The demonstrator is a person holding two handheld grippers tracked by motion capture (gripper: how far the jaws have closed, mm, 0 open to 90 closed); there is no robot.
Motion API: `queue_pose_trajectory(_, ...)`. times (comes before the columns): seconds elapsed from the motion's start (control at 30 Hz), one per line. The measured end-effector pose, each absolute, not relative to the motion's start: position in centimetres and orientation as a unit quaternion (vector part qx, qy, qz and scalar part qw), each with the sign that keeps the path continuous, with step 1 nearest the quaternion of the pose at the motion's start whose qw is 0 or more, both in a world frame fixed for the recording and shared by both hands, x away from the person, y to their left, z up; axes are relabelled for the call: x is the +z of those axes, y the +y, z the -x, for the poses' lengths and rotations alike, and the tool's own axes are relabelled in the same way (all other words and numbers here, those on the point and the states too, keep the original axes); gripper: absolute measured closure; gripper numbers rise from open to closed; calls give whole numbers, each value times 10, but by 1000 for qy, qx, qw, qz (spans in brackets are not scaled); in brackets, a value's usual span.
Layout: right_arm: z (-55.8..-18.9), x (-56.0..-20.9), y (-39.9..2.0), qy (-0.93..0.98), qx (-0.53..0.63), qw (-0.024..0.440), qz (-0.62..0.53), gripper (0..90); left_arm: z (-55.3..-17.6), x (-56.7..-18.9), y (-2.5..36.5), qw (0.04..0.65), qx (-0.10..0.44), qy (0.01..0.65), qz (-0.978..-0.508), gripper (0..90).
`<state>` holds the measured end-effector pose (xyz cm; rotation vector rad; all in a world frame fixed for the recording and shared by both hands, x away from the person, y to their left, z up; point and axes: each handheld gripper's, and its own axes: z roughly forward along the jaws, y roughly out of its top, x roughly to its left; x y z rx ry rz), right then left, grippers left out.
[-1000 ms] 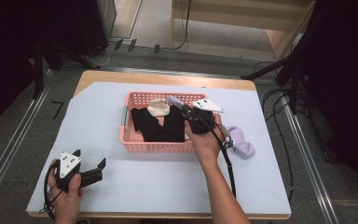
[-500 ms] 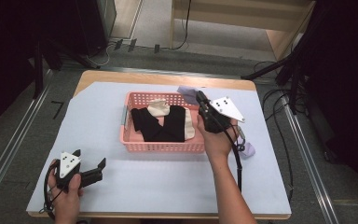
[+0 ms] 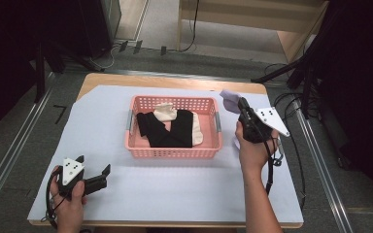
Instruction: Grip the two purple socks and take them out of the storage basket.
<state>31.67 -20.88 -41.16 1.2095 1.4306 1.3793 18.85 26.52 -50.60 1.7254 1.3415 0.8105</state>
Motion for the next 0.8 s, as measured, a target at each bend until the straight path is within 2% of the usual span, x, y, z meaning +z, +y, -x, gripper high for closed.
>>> queue_pose_trajectory(0.43, -313, -462, -241, 586, 471, 377, -541, 870, -188, -506, 266, 392, 321, 529, -681, 83)
queue_pose_trajectory(0.5, -311, -472, -250, 591, 470, 350, -555, 745, -188, -506, 265, 395, 320, 531, -678, 83)
queue_pose_trajectory(0.53, -311, -472, -250, 591, 470, 350, -555, 745, -188, -506, 265, 395, 321, 532, -677, 83)
queue_pose_trajectory(0.63, -304, -476, -258, 591, 469, 340, -562, 578, -188, -506, 266, 394, 321, 532, -677, 83)
queue_pose_trajectory(0.8, -288, -483, -277, 586, 486, 323, -563, 455, -188, -506, 265, 394, 321, 531, -678, 83)
